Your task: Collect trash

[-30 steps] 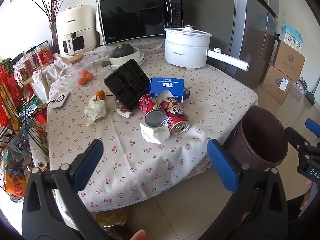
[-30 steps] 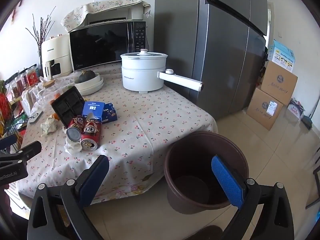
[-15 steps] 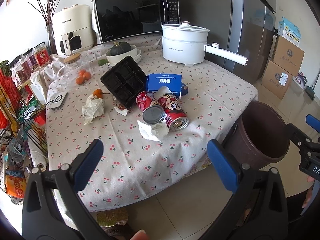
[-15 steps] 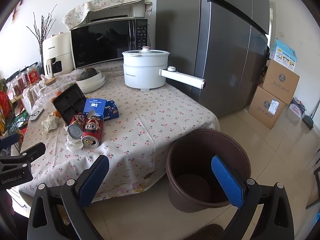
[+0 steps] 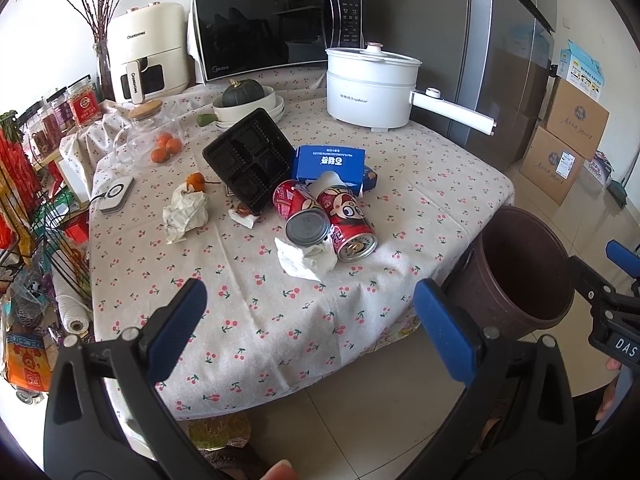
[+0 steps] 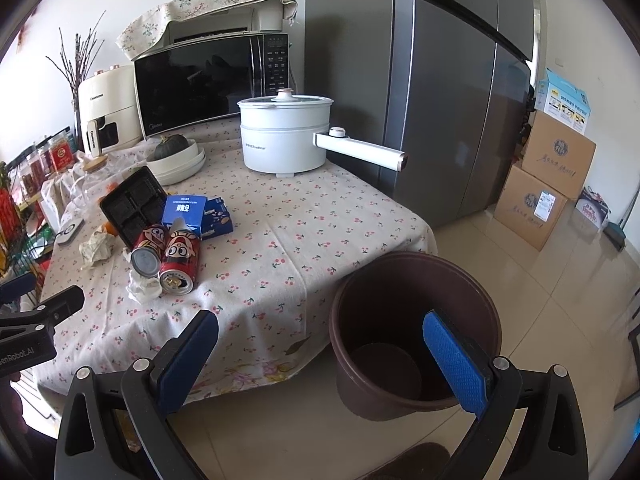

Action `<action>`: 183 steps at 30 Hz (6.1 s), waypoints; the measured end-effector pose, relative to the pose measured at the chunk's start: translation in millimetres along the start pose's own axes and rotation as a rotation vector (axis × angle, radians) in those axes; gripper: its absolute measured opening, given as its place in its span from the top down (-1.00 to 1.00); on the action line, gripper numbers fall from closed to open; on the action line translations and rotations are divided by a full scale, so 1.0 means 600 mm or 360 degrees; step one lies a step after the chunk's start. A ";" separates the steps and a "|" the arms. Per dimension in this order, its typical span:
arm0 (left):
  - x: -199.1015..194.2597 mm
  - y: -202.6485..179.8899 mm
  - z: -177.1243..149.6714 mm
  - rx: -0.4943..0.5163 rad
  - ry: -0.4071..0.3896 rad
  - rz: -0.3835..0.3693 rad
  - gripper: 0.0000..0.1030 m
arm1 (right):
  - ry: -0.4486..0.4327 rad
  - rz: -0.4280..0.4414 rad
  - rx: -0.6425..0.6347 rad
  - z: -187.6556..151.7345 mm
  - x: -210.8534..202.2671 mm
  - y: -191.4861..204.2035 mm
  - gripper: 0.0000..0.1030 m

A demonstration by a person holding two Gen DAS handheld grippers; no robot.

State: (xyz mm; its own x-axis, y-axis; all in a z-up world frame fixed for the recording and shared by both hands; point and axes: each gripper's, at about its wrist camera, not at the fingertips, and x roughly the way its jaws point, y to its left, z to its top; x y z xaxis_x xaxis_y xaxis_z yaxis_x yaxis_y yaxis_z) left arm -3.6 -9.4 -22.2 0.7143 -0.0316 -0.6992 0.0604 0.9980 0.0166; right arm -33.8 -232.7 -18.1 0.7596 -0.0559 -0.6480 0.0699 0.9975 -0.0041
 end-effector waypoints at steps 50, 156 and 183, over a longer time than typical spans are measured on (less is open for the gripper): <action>0.003 0.016 0.011 -0.0006 0.0029 0.0015 -1.00 | 0.0020 -0.0010 -0.0087 0.007 -0.007 0.004 -1.00; 0.174 0.290 0.115 -0.0446 0.0325 -0.0325 0.25 | 0.0199 0.0826 -0.0085 0.319 0.267 0.307 0.60; 0.215 -0.052 0.124 -0.0024 0.0447 -0.0657 0.25 | 0.0872 0.0114 0.0294 0.067 0.302 -0.204 0.60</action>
State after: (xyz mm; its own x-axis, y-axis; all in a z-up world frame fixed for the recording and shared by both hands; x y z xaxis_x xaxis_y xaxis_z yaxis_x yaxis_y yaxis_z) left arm 138.5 -48.8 -59.4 0.4173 -0.4106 -0.8107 0.2868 0.9060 -0.3112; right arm 121.0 -366.8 -104.4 0.3244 0.0907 -0.9416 0.1794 0.9714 0.1554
